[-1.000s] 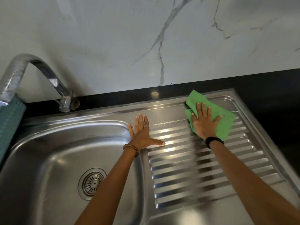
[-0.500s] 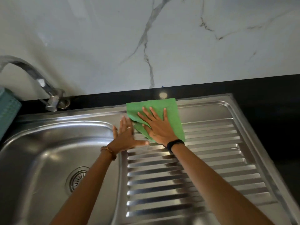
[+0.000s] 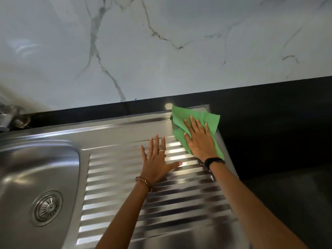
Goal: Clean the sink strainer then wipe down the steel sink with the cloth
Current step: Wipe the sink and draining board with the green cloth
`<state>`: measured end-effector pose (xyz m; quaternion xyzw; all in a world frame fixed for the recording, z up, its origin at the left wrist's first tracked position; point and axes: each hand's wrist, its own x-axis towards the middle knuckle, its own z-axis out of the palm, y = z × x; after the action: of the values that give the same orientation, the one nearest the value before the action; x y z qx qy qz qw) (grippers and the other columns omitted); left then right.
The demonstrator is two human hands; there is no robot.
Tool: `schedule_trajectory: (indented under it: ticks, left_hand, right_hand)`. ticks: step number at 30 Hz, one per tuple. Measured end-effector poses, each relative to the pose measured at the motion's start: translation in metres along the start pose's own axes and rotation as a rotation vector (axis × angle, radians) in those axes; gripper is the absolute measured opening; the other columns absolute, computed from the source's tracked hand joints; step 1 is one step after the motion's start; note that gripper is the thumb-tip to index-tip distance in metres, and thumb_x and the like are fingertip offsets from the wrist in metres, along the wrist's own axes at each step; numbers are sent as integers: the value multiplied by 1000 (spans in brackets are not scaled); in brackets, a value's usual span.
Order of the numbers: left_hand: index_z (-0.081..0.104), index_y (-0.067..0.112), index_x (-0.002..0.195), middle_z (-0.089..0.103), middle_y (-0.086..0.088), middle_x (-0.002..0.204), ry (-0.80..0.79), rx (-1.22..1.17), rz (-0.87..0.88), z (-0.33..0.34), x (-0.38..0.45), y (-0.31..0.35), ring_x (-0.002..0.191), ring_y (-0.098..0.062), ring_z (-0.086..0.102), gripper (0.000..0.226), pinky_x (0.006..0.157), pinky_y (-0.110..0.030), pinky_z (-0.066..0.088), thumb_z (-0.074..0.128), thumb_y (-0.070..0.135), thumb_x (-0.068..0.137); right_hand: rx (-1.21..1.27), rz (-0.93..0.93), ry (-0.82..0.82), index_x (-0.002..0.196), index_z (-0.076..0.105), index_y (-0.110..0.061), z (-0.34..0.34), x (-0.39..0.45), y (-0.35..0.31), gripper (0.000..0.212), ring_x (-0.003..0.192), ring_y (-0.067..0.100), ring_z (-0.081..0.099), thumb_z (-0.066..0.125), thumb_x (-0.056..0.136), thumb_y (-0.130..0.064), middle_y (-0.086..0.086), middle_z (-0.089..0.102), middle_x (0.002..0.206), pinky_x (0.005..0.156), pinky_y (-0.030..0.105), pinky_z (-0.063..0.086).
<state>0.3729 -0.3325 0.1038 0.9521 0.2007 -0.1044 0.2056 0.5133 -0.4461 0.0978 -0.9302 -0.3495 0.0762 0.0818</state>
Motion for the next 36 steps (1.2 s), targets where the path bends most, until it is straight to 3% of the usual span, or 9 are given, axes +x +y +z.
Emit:
schedule_trajectory:
  ticks: [6,16,25,29,36]
  left_hand:
    - [-21,24,143,-22,-7,155,-32,65,-11,3,3,-5,143,-25,-20,131,110,-49,-18,-11,96,34]
    - [-21,23,143,-32,1,147,-55,53,-10,3,6,-5,142,-22,-22,134,110,-50,-19,-7,98,33]
    - [-18,23,145,-23,-5,155,-66,72,-31,2,7,-3,143,-23,-19,139,111,-51,-16,-10,98,28]
    - [-17,22,145,-22,-6,155,-66,80,-27,0,5,-2,143,-23,-19,140,111,-52,-16,-12,98,27]
    - [-22,23,143,-27,-9,153,-32,21,-2,-1,3,-4,144,-24,-16,137,112,-49,-15,-8,99,29]
  right_hand:
    - [-26,123,102,148,19,-19,14,-75,-11,59,142,30,27,13,94,-42,14,28,153,115,46,6]
    - [-39,216,94,149,-4,-15,1,45,-4,65,146,31,-4,22,97,-45,18,-6,157,111,59,-12]
    - [-42,154,84,149,9,-13,8,-46,-1,62,146,28,10,12,96,-45,17,13,157,114,53,-8]
    - [-62,154,128,147,22,-12,11,-89,-6,65,143,29,25,11,92,-45,17,27,153,115,54,4]
    - [-80,175,79,149,9,-17,12,-53,-1,63,147,25,9,17,95,-49,13,14,158,113,57,-10]
